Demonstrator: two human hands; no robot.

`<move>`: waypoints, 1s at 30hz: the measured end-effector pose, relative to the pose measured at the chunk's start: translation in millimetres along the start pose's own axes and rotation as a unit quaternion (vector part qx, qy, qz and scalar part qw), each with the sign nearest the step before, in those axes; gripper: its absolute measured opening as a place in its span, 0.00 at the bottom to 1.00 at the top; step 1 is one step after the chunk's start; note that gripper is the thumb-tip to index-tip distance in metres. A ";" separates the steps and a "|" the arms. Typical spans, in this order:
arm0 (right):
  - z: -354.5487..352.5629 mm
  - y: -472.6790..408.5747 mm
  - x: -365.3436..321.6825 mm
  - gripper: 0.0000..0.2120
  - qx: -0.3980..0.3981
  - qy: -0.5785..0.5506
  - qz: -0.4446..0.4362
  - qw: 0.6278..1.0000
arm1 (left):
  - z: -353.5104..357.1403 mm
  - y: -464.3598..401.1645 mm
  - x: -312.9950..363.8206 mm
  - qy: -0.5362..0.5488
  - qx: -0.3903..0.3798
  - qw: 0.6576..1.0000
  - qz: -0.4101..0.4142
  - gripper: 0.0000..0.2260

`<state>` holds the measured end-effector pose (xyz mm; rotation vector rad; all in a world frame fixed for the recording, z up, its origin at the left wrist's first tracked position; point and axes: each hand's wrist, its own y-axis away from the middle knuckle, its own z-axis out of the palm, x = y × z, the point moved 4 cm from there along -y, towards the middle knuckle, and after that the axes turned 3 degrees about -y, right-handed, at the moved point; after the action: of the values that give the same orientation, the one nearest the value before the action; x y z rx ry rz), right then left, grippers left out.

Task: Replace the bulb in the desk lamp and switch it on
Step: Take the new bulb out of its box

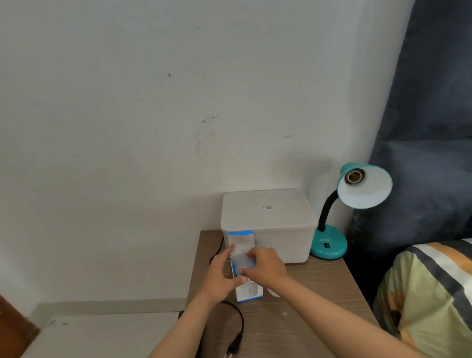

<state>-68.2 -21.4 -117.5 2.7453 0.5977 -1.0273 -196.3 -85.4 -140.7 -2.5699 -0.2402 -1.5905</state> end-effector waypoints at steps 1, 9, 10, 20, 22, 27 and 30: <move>0.5 -2.0 -2.7 0.21 -0.010 0.020 0.002 1.000 | -0.1 0.1 -0.4 0.004 0.001 1.000 0.000 0.38; -1.0 -9.6 -7.3 0.22 -0.011 -0.005 0.014 1.000 | -2.2 -0.1 -0.7 0.010 -0.005 1.000 0.006 0.38; -2.5 -8.0 -6.0 0.22 -0.006 -0.021 0.010 1.000 | -1.6 -0.5 -1.6 0.013 -0.005 1.000 0.005 0.38; -43.0 12.5 -2.8 0.18 0.133 -0.262 -0.018 0.956 | 2.8 -4.0 -8.8 0.011 0.012 1.000 -0.001 0.38; -48.1 15.1 -0.2 0.17 0.153 -0.298 -0.015 0.942 | 3.4 -2.5 -10.6 0.012 0.025 1.000 -0.004 0.37; -57.4 21.1 7.8 0.12 0.176 -0.368 -0.007 0.913 | 7.0 2.7 -9.2 0.029 0.056 0.998 -0.001 0.33; -55.3 25.0 12.7 0.08 0.167 -0.340 0.015 0.925 | 8.7 5.1 -6.3 0.031 0.082 0.996 0.001 0.31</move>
<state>-16.1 -25.0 -84.1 2.3588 0.2779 -2.0877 -190.5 -89.4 -150.3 -2.3931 -0.3479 -1.5773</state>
